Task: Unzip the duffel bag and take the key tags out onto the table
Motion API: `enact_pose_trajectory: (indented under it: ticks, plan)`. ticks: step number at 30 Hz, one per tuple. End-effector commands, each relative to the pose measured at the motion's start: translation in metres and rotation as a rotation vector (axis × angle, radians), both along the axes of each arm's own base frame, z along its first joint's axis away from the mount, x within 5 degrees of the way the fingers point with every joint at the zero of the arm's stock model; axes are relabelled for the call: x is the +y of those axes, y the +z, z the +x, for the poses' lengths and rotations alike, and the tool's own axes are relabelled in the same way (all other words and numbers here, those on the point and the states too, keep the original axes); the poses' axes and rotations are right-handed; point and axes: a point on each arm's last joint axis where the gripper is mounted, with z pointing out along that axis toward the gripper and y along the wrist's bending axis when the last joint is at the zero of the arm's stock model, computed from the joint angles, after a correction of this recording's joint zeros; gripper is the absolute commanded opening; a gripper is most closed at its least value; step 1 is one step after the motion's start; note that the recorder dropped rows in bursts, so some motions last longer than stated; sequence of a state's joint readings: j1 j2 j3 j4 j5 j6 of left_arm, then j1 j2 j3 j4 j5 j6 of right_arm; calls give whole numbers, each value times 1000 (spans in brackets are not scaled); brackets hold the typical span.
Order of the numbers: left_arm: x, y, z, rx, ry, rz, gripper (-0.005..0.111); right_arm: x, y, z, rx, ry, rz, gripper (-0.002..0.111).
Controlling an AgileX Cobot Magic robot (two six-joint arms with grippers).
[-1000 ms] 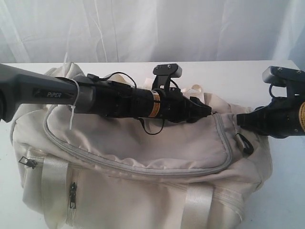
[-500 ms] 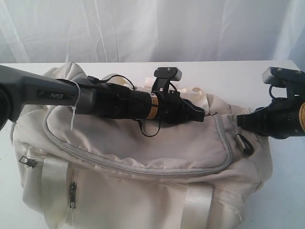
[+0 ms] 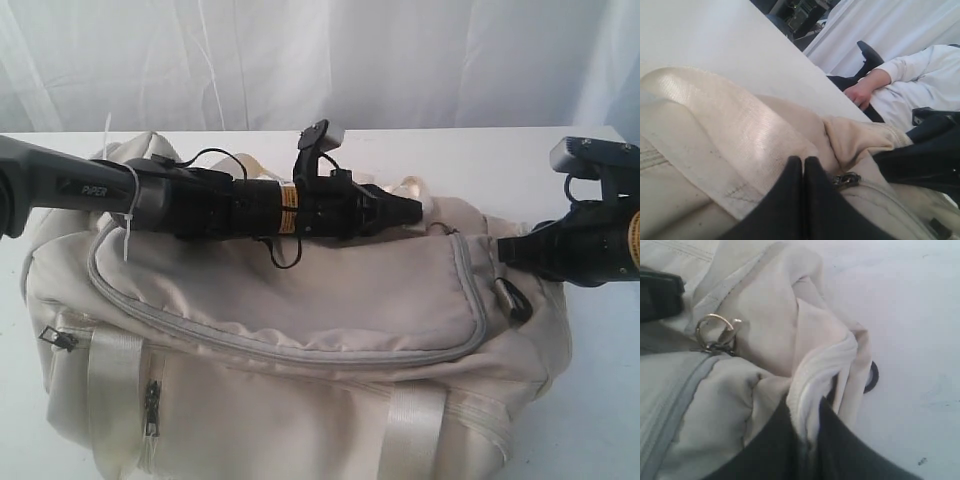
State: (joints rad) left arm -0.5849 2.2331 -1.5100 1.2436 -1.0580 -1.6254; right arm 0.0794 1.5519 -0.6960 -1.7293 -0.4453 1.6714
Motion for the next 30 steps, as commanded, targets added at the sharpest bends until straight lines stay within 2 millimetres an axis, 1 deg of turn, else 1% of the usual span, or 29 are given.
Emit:
enact_pose_trajectory:
  ticks: [1, 4, 5, 6, 7, 12, 14, 16, 18, 21, 26, 30]
  plan:
    - [3, 12, -5, 12, -65, -104, 0, -4, 15, 3, -70, -3, -29, 29]
    - [5, 15, -4, 14, -77, -139, 0, -4, 29, 6, -121, -8, -29, 52]
    - [7, 16, -3, 16, -68, -145, 0, -4, 35, 6, -141, -6, -26, 57]
    - [8, 16, -1, 18, -62, -148, 0, -3, 41, 7, -159, 4, -16, 61]
    - [8, 17, -1, 20, -56, -153, 0, -1, 47, 6, -175, 20, -2, 63]
    - [10, 23, 3, 32, -19, -195, 0, 9, 74, 3, -271, 146, 68, 63]
    - [10, 28, 4, 34, -6, -213, 0, 13, 82, 4, -323, 194, 96, 62]
    - [11, 32, 4, 33, 1, -225, 0, 14, 87, 6, -356, 194, 114, 60]
    - [12, 37, 4, 29, 8, -240, 0, 14, 89, 7, -389, 192, 118, 57]
    - [13, 47, 3, 17, 14, -259, 0, 16, 91, 7, -444, 244, 88, 51]
    - [15, 67, 2, -3, 30, -305, 0, 30, 87, 5, -463, 327, 83, 47]
    - [14, 83, 2, -36, 14, -321, 0, 41, 82, 7, -471, 383, 62, 46]
